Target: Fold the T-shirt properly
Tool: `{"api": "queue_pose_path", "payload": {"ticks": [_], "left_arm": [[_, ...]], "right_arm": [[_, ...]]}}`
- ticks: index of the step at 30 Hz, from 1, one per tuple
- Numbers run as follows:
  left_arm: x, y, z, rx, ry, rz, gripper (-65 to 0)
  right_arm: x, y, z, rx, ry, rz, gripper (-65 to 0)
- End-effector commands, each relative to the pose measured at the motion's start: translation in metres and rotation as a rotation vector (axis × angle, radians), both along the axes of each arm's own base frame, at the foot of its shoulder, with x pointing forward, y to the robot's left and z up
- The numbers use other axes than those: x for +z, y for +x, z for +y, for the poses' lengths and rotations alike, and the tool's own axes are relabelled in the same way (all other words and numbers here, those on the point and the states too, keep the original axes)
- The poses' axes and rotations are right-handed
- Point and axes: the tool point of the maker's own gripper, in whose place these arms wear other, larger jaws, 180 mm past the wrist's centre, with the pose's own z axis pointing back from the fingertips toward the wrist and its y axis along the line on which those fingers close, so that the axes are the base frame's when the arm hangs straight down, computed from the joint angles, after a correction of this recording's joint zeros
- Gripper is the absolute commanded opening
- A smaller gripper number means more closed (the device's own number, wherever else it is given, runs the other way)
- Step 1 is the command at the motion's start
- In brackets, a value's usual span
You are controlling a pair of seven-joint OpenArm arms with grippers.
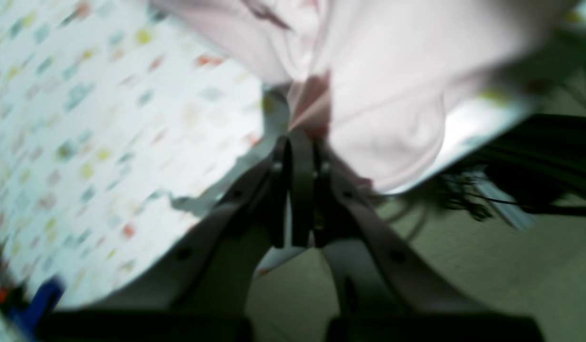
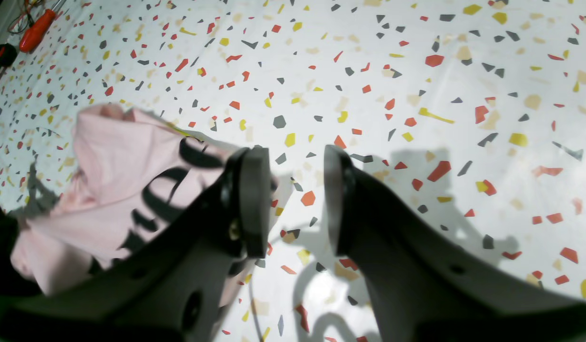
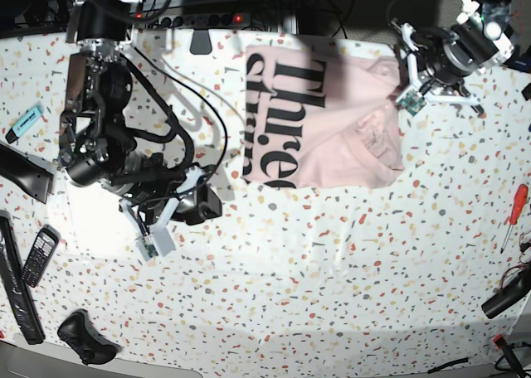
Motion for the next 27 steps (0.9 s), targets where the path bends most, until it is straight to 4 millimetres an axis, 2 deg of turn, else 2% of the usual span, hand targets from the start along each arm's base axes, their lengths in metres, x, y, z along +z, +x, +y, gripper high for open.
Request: {"api": "queue_pose_path", "payload": {"ticks": [1,5,8,10,13,15,17,19,20,23,25,27], "left_arm": [[0.008,0.006,0.003,0.013,-0.003,-0.035,-65.0],[0.009,0.008,0.008,0.025,0.012,-0.041,-65.0],[0.011,0.013,0.018,0.029,0.075,-0.076,-52.1],[0.018,0.024,0.029,0.090,0.105,-0.144,-47.1],[0.029,0.036,0.044,0.161,0.152,-0.233,-46.9],[0.031,0.037,0.045,0.175,0.155,-0.244,-46.9],[0.033,0.039,0.036,0.180,0.085,-0.256,-46.9],[0.041,0.039,0.017,0.177,-0.044,-0.261,-46.9],[0.046,0.039,0.005,0.171,-0.117,-0.258,-47.4],[0.065,0.035,-0.029,0.138,-0.323,-0.239,-56.8],[0.070,0.028,-0.046,0.112,-0.430,-0.195,-65.0],[0.067,0.017,-0.059,0.096,-0.497,-0.118,-65.0]], "right_arm": [[0.019,0.007,0.002,0.009,0.020,-0.063,-46.1],[0.019,0.007,0.002,0.010,0.021,-0.063,-46.1],[0.021,0.007,0.004,0.016,0.036,-0.064,-46.1],[0.025,0.005,0.010,0.030,0.074,-0.066,-46.1],[0.032,0.003,0.019,0.054,0.141,-0.067,-46.1],[0.032,0.001,0.027,0.066,0.159,-0.064,-46.1],[0.027,0.000,0.036,0.079,0.160,-0.048,-46.6],[0.014,0.001,0.043,0.090,0.132,-0.034,-47.6],[0.007,0.001,0.046,0.095,0.112,-0.028,-51.4],[-0.007,0.005,0.054,0.113,0.070,-0.013,-63.6],[-0.015,0.009,0.059,0.132,0.034,-0.001,-65.0],[-0.024,0.013,0.063,0.150,-0.012,0.019,-65.0]]}}
